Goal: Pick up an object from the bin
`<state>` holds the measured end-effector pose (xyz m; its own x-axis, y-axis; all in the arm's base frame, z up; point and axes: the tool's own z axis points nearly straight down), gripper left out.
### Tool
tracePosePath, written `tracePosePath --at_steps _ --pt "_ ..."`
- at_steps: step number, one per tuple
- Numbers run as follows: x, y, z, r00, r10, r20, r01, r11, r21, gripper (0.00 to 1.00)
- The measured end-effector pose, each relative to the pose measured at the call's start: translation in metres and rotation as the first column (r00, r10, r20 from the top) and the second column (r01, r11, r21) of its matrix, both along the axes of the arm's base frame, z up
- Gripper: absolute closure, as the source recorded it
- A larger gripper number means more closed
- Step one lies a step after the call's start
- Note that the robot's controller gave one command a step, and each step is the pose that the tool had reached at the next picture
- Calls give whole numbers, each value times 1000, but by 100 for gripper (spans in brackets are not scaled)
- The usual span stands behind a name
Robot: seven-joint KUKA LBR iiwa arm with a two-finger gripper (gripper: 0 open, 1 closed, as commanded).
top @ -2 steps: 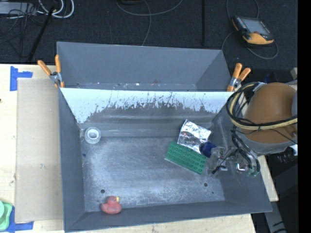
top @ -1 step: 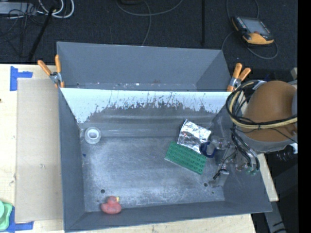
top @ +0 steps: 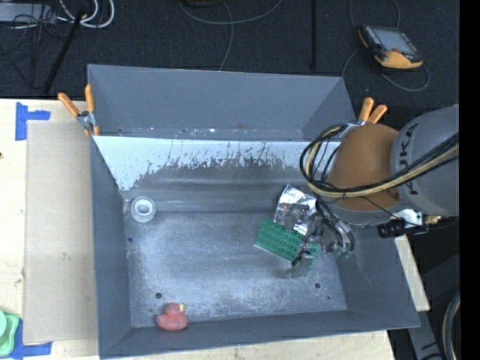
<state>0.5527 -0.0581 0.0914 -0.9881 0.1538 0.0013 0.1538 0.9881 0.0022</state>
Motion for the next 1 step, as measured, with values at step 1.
tracePosePath --at_steps 1 --pt "27 15 -22 976 -218 2 218 976 -2 0"
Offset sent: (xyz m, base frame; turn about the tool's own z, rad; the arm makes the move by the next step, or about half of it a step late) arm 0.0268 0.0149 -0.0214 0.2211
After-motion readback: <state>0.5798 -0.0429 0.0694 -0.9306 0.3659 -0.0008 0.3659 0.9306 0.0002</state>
